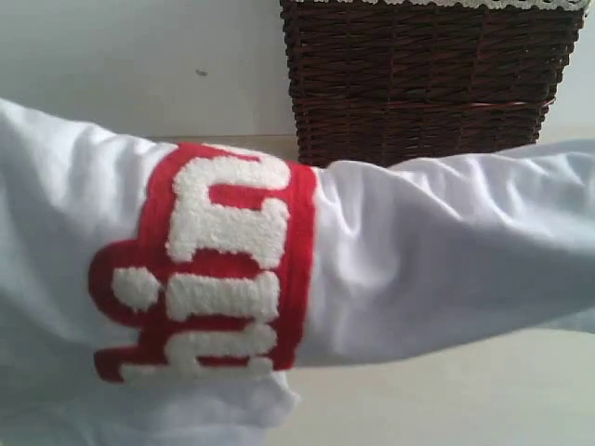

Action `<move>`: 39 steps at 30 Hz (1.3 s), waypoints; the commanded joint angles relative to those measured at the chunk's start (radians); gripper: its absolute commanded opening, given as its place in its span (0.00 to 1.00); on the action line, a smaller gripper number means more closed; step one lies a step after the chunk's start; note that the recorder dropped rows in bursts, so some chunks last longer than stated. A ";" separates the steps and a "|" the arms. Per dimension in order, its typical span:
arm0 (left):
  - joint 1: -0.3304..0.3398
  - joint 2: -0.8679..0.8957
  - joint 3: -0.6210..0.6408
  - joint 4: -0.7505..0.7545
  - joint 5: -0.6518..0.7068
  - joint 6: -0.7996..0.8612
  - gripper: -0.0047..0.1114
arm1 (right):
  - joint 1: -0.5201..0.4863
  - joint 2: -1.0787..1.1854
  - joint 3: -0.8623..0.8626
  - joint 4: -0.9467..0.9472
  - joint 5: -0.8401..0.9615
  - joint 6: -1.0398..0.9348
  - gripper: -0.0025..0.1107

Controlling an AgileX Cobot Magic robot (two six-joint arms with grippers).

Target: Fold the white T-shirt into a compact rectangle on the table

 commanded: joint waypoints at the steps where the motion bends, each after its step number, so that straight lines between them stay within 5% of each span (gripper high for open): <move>1: 0.004 -0.090 -0.006 0.008 0.149 -0.037 0.04 | -0.006 -0.078 -0.008 0.018 0.173 0.029 0.02; 6: 0.013 -0.166 0.054 0.257 0.308 -0.374 0.04 | -0.006 -0.169 -0.008 0.445 0.428 -0.282 0.02; 13: 0.098 -0.172 0.176 0.293 0.440 -0.462 0.04 | -0.006 -0.192 -0.049 1.074 0.763 -0.976 0.02; 24: 0.100 -0.173 0.213 0.298 0.375 -0.443 0.04 | -0.006 -0.199 -0.090 1.051 0.827 -1.027 0.02; 30: 0.100 -0.220 -0.019 0.276 0.364 -0.443 0.04 | -0.006 -0.203 -0.276 1.065 0.963 -1.072 0.02; 33: 0.100 -0.268 -0.105 0.276 0.501 -0.443 0.04 | -0.006 -0.207 -0.307 1.076 1.169 -1.101 0.02; 39: 0.161 -0.398 -0.118 0.245 0.668 -0.443 0.04 | -0.006 -0.268 -0.319 1.076 1.274 -1.109 0.02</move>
